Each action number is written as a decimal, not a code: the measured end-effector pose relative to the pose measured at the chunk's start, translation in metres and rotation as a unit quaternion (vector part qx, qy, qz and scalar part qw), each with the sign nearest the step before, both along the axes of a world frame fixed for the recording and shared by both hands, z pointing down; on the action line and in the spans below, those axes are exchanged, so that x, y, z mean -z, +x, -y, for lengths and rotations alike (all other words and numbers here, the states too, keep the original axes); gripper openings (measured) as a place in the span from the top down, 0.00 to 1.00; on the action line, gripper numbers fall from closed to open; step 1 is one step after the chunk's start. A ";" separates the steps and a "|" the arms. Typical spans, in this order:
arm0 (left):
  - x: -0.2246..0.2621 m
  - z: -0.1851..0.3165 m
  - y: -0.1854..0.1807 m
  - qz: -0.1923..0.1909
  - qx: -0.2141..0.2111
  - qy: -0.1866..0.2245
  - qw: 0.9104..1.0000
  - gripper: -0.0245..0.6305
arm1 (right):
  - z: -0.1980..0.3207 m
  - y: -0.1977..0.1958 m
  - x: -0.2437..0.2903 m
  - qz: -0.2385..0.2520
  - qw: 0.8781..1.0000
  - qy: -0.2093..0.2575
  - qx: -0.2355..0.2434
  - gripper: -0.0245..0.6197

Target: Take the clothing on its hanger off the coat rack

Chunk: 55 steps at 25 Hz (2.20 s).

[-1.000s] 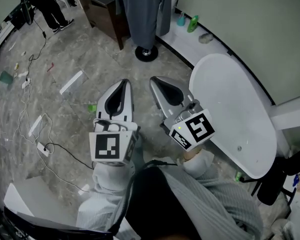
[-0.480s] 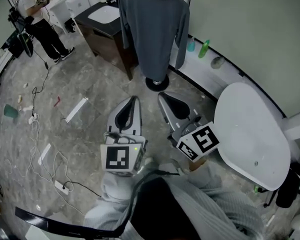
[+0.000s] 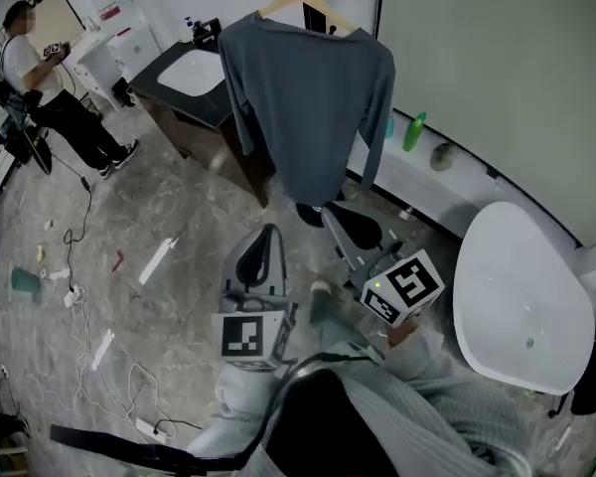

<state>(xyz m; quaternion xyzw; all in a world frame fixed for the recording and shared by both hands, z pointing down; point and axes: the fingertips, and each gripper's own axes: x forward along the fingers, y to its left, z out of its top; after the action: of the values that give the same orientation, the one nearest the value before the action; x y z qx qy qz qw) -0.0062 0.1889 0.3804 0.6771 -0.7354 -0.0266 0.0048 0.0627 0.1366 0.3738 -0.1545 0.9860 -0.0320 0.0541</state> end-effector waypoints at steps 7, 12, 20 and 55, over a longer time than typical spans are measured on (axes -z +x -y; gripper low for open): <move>0.046 0.127 -0.071 0.021 -0.037 0.028 0.999 0.96 | 0.127 -0.068 0.044 0.015 0.999 0.032 -0.005 0.96; 0.062 0.194 -0.103 0.020 -0.060 0.036 0.997 0.96 | 0.199 -0.086 0.058 0.015 0.999 0.030 -0.033 0.96; 0.076 0.280 -0.148 0.033 -0.166 0.036 0.985 0.96 | 0.278 -0.105 0.063 0.006 0.993 0.032 -0.113 0.96; 0.171 0.390 -0.206 0.242 -0.387 0.029 0.889 0.60 | 0.408 -0.097 0.121 -0.181 0.974 0.135 0.010 0.59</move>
<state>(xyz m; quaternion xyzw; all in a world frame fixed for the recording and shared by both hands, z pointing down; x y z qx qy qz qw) -0.2126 -0.2007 0.2092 0.8933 -0.3920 0.1211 -0.1833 -0.0342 -0.2711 0.2531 -0.1387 0.9762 0.1291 -0.1051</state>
